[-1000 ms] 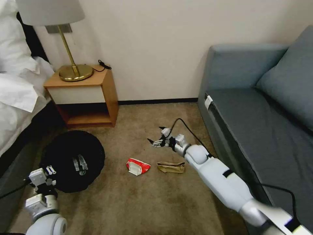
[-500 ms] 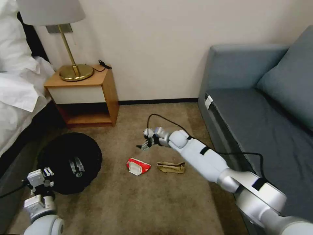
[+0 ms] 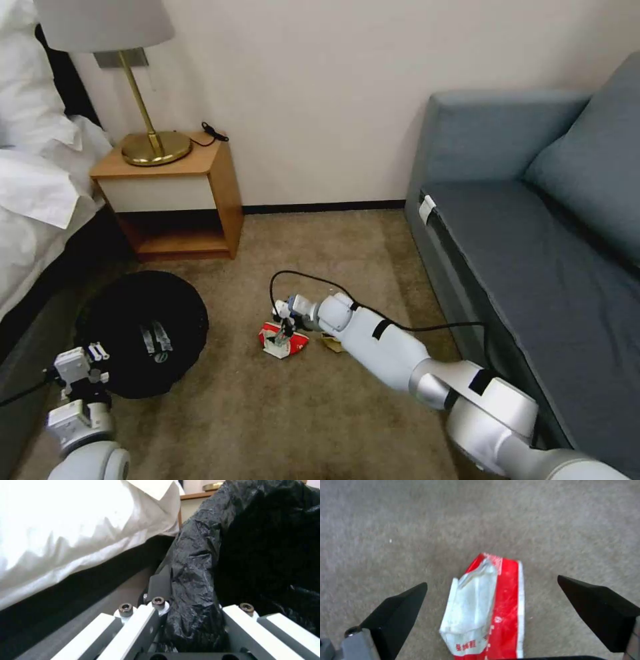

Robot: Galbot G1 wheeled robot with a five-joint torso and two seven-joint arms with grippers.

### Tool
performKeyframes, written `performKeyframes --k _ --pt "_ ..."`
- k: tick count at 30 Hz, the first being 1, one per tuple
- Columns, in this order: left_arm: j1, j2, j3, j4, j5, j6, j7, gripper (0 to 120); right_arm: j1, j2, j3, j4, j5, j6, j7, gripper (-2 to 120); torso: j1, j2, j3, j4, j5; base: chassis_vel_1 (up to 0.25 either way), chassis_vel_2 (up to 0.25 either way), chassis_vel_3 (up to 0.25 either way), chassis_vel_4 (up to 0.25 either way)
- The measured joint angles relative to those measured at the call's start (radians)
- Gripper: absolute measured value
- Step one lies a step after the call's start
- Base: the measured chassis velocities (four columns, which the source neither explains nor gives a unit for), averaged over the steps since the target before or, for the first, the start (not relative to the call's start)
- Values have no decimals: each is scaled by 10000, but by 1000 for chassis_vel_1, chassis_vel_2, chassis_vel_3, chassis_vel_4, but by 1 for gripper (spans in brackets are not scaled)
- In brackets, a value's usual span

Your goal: Pick up the trash bin, then pick up the garbage on the floor and place it into the trash bin.

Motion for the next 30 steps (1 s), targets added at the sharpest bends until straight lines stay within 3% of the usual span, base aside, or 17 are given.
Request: performKeyframes --k 11,30 --pt "-46 -33 11 110 -25 -34 -1 5 -116 159 814 -1295 -980 424 230 100 0 0 0 -1 0 0 0 0 0" --pt "-100 -101 70 137 6 -15 -3 5 -252 137 805 -1373 -720 717 91 96 0 0 0 -1 0 0 0 0 0"
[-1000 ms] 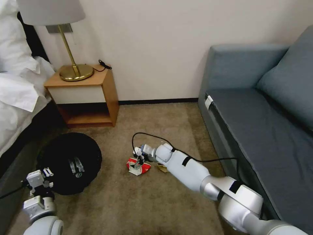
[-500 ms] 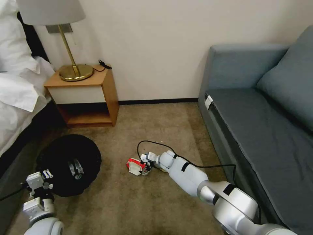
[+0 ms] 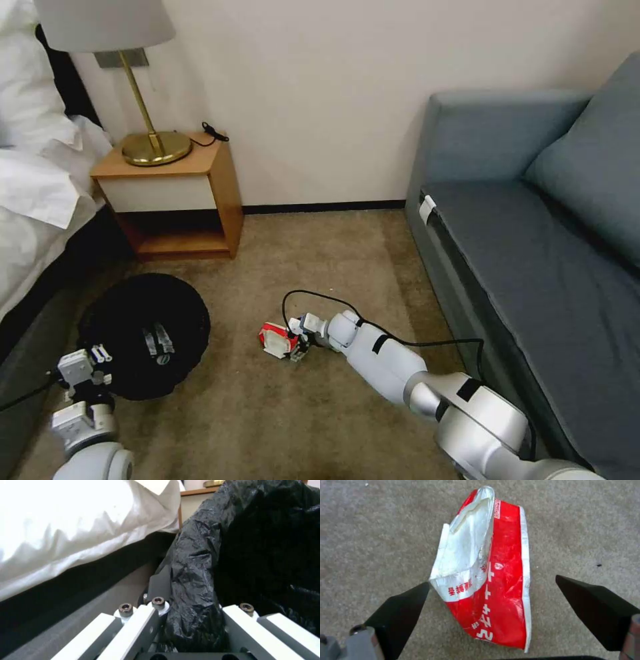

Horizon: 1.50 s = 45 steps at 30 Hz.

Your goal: Pick up the trash bin, then pick up the garbage on the floor and place it into the trash bin.

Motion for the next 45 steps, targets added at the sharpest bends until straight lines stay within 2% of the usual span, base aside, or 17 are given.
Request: performKeyframes --k 1,8,9,12,13,15,17,19,23,27,40,45 --pt "0 0 0 0 0 0 0 5 0 0 0 0 0 0 0 96 0 0 0 0 0 0 0 0 0" --pt "3 -11 -2 0 5 -7 0 5 -58 -2 80 -144 -3 296 -343 69 0 0 0 1 0 0 0 0 0" --pt "3 -11 -2 0 5 -7 0 5 -58 -2 80 -144 -3 296 -343 69 0 0 0 1 0 0 0 0 0" --pt "13 -19 -1 0 8 -14 0 5 -137 -2 145 -168 -48 398 -513 53 0 0 0 0 0 0 0 0 0" --pt "13 -19 -1 0 8 -14 0 5 -137 -2 145 -168 -48 398 -513 53 0 0 0 0 0 0 0 0 0" --pt "13 -23 1 10 10 -18 0 5 -199 -2 160 -157 -75 424 -542 42 0 0 0 0 0 0 0 0 0" --pt "14 -25 4 11 12 -19 0 5 -217 -2 164 -148 -79 433 -550 39 0 0 0 0 0 0 0 0 0" --pt "15 -35 8 11 17 -22 0 5 -245 -2 171 -136 -87 457 -591 28 0 0 0 0 0 0 0 0 0" --pt "17 -44 10 11 19 -24 0 5 -249 -2 200 -136 -93 485 -609 18 0 0 0 0 0 0 0 0 0" --pt "37 -39 6 14 19 -44 0 5 -249 -3 266 -135 -98 506 -614 1 0 0 0 0 0 0 0 0 0" --pt "66 23 -27 52 -6 -83 1 5 -326 -4 367 178 -54 511 -639 0 0 0 0 0 0 0 0 0 0" --pt "99 117 -98 63 -99 -102 1 5 -466 -12 487 1163 222 388 -731 0 0 0 0 2 0 0 0 0 0"
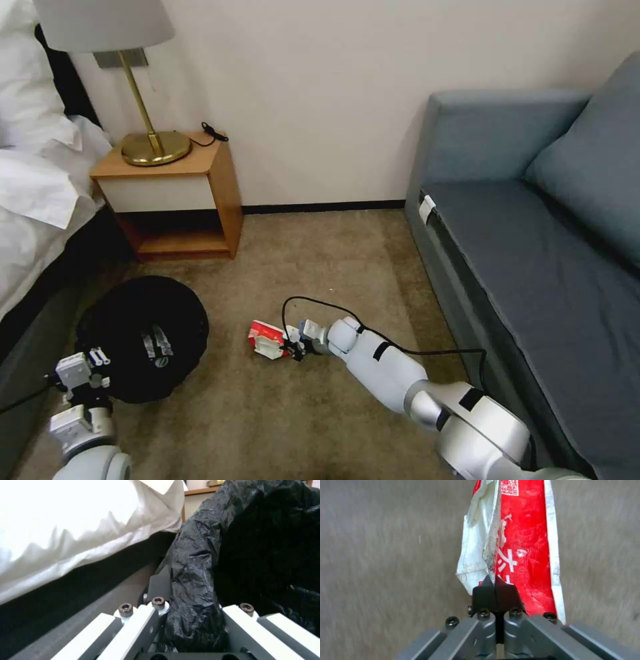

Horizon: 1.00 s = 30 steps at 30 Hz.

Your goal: Pick up the trash bin, then pick up the garbage on the floor and place it into the trash bin.

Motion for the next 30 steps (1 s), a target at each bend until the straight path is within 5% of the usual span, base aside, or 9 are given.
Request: performKeyframes --k 16,30 --pt "-69 20 71 19 5 -14 -1 5 1 -318 2474 1864 193 348 517 0 0 0 0 -1 -1 0 0 0 0" --pt "-365 -51 261 226 160 91 -5 5 -602 -815 671 5791 4274 -493 542 0 -1 0 0 -1 -1 0 0 0 0"
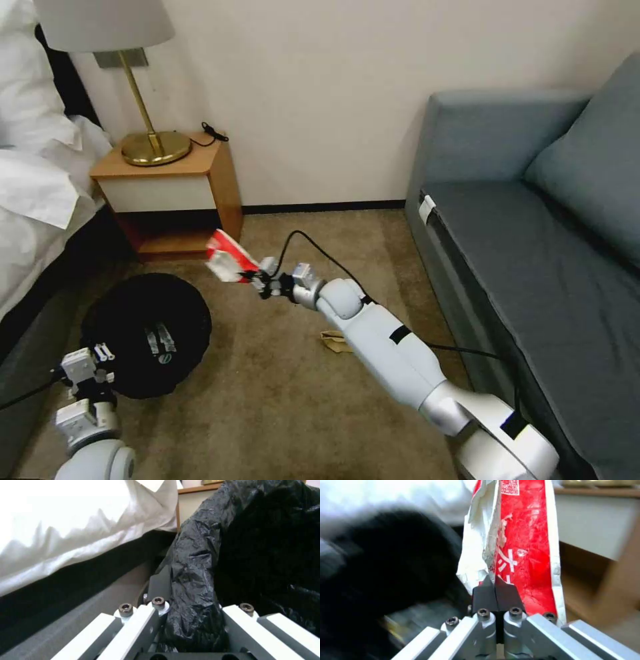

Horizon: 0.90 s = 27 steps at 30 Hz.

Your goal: Pick up the trash bin, then pick up the garbage on the floor and place it into the trash bin.

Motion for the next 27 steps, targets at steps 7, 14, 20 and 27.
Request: performKeyframes --k 7,14,20,27 --pt "-39 -14 22 15 22 6 3 5 -187 177 -1107 981 2019 -645 -368 0 0 1 0 1 0 0 0 0 0" --pt "-39 -8 24 21 0 6 5 5 -422 349 -2139 934 2314 -743 -655 0 0 0 0 1 0 0 0 0 0" --pt "135 -140 42 -348 91 9 14 5 -468 674 -2620 -85 1786 -360 -578 0 0 0 -1 0 -1 0 0 0 0" --pt "324 -281 54 -615 201 13 23 5 -292 817 -2250 -1137 1413 57 -210 0 0 0 0 -3 0 0 0 0 0"
